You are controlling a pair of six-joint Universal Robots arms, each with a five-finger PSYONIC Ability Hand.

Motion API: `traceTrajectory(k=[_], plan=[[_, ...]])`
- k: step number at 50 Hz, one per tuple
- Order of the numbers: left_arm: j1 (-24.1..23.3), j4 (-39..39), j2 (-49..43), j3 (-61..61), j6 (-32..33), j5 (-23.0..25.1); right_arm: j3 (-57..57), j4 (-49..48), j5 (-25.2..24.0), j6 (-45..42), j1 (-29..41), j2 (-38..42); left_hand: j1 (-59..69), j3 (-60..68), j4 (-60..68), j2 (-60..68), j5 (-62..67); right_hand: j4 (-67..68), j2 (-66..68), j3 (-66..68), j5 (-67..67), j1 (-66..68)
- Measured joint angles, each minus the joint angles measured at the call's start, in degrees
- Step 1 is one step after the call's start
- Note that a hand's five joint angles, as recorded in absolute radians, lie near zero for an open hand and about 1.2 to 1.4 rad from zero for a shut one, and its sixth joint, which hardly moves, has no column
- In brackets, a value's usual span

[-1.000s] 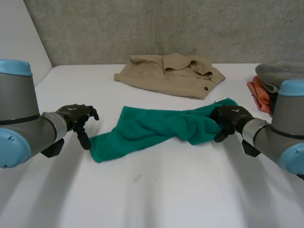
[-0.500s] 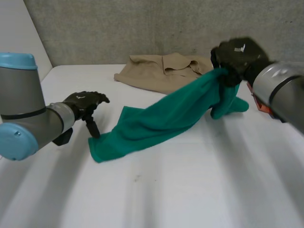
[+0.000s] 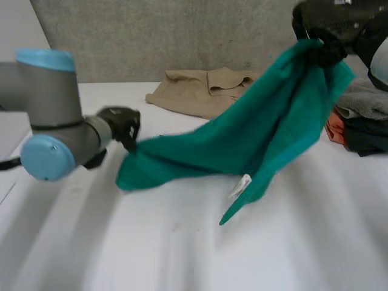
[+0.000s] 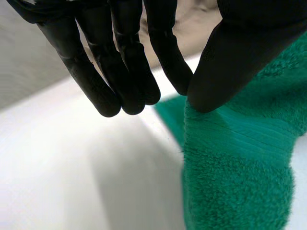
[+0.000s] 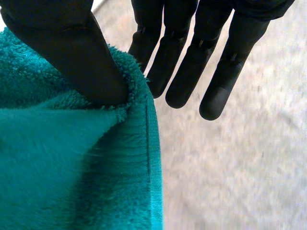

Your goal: Fold the laundry.

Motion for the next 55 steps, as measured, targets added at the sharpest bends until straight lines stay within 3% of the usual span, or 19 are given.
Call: traceTrajectory(k=[9,17,24,31,39,43,44,46,55], plan=[[3.2,0.6,0.6,14.0,0.2,3.5,-2.6,-3.9,2.6,1.3,-0.6,6.7,0.0,0.0,0.1,0.0,0.0,0.1,0.0,0.0,0.0,0.0],[4.1,6.5,7.0,15.8,-2.9,-4.0,-2.3,-21.1,6.2,7.2,0.7,7.4,0.0,0.0,0.1,0.1,0.0,0.1,0.0,0.3,0.0,0.0],[4.5,16.9,17.4,0.3,-4.3,-7.1,4.0,-30.4,3.5,10.5,-1.2,6.9,0.0,0.2,0.1,0.2,0.0,0.1,0.0,0.3,0.0,0.0],[4.8,19.1,22.4,-21.8,0.5,-3.2,13.1,-24.8,-1.5,7.6,-3.2,8.4,0.0,0.2,0.1,0.2,0.0,0.1,0.0,0.3,0.0,0.0],[5.3,17.7,20.7,-37.1,7.0,-0.9,23.2,-19.8,-2.2,-2.2,-3.6,13.5,-0.1,0.1,0.0,0.1,0.0,0.1,0.0,0.3,0.0,0.0],[5.3,15.6,19.5,-38.9,9.1,-0.4,25.8,-19.4,-0.7,-6.0,-3.4,16.2,-8.1,-8.3,-9.0,-8.8,-6.6,0.1,0.0,0.3,0.0,0.0],[5.4,14.1,19.2,-38.9,9.7,0.0,26.7,-19.3,0.1,-7.2,-3.2,17.2,-26.5,-24.4,-25.4,-25.1,-22.8,0.1,0.0,0.3,0.0,0.0],[5.5,12.3,19.2,-38.3,10.1,0.7,27.4,-19.4,1.1,-7.9,-3.1,18.0,-32.8,-31.6,-32.7,-32.6,-30.2,0.1,0.0,0.3,0.0,0.0],[6.6,6.7,21.3,-30.3,9.2,4.3,30.5,-21.9,3.0,-7.5,-2.7,17.2,-40.6,-41.7,-43.1,-42.3,-40.7,0.1,0.0,0.3,0.0,0.0]])
